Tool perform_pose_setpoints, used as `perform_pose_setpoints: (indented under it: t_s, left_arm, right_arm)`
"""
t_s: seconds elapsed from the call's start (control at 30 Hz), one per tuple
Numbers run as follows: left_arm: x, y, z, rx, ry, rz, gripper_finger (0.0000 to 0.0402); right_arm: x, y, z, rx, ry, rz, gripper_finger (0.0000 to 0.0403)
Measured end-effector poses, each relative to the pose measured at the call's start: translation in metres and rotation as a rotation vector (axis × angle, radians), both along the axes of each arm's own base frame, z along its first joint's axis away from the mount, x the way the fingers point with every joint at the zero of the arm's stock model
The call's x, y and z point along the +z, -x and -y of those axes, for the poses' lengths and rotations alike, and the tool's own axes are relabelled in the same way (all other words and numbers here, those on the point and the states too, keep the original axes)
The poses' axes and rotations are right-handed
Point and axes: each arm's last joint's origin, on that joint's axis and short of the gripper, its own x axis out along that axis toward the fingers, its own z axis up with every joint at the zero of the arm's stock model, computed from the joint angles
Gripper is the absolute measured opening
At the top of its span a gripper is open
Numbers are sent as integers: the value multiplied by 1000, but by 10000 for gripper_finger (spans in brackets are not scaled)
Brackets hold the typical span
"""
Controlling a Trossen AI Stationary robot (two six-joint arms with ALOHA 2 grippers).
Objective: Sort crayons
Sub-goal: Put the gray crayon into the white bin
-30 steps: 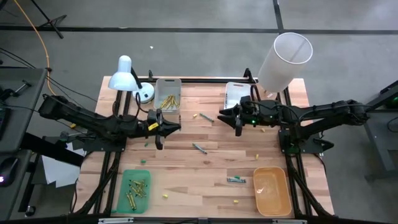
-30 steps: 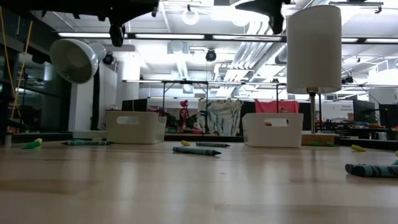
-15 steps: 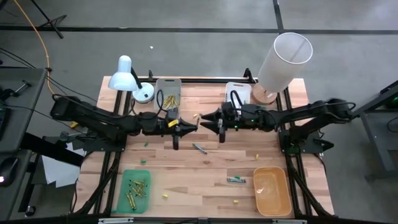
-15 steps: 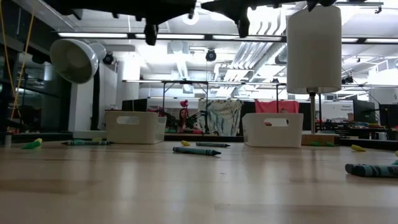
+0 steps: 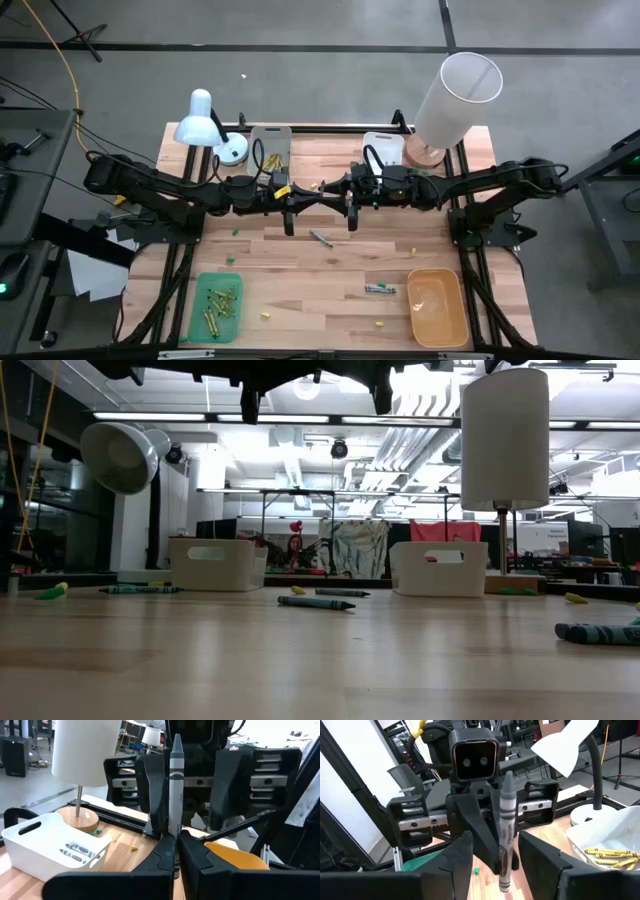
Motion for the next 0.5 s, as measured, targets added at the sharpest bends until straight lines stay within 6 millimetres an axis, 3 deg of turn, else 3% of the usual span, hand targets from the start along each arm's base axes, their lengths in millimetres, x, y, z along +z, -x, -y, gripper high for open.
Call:
perform_pose_setpoints:
  t_s: [0.2, 0.4, 0.5]
  left_arm:
    - [-1, 0, 0, -1, -2, -10, 0]
    - [-1, 0, 0, -6, 0, -8, 0]
    - [-1, 0, 1, -21, -9, -11, 1]
  right_arm:
    - [1, 0, 0, 1, -13, 7, 105]
    - [1, 0, 0, -3, -22, 5, 18]
    - [0, 0, 0, -2, -23, 4, 15]
